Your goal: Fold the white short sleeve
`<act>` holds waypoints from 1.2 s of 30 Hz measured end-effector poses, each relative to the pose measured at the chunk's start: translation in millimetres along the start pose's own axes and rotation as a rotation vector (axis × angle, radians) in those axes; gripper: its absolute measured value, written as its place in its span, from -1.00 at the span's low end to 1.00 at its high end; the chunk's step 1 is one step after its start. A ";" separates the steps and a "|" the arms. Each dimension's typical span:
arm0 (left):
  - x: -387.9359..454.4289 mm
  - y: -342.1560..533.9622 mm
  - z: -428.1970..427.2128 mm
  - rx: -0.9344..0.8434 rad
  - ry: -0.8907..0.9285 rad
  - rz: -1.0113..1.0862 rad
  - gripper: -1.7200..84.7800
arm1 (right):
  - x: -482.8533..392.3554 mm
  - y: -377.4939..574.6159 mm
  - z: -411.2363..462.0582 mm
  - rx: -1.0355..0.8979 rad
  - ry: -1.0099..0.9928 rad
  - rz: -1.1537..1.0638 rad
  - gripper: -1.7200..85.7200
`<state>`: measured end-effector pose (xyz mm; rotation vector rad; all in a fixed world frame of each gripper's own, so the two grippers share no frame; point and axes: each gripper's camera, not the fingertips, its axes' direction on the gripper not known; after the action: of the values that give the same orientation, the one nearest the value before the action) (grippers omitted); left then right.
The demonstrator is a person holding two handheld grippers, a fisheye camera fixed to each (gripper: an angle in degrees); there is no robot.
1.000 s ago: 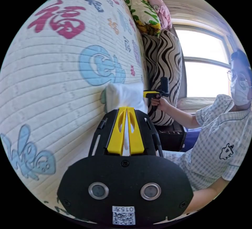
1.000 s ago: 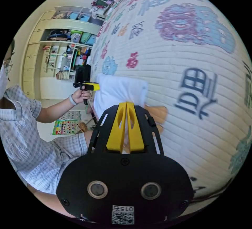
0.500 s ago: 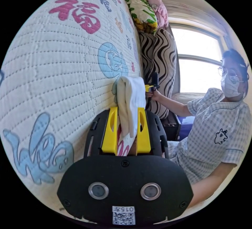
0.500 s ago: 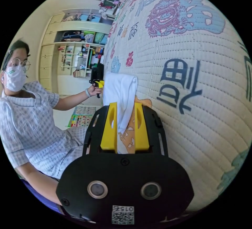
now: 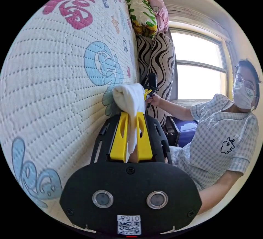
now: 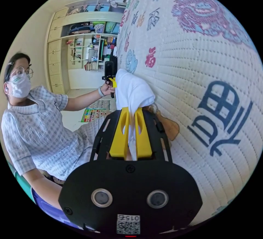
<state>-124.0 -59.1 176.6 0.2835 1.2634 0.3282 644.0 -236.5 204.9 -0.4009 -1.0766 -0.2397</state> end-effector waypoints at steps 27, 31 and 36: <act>47.7 472.4 -356.3 1.402 -0.099 -0.394 -0.88 | -384.2 -623.1 643.7 -1.269 0.264 -0.466 -0.91; 34.5 497.3 -359.3 1.450 -0.062 -0.450 -0.88 | -383.5 -643.8 711.6 -1.386 0.388 -0.413 -0.90; 42.9 518.2 -366.1 1.428 -0.075 -0.467 -0.87 | -390.1 -655.9 742.1 -1.401 0.395 -0.375 -0.88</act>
<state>-508.0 444.3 236.0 1.1556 1.2542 -1.0455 -380.4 -511.2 295.6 -1.3234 -0.4293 -1.3706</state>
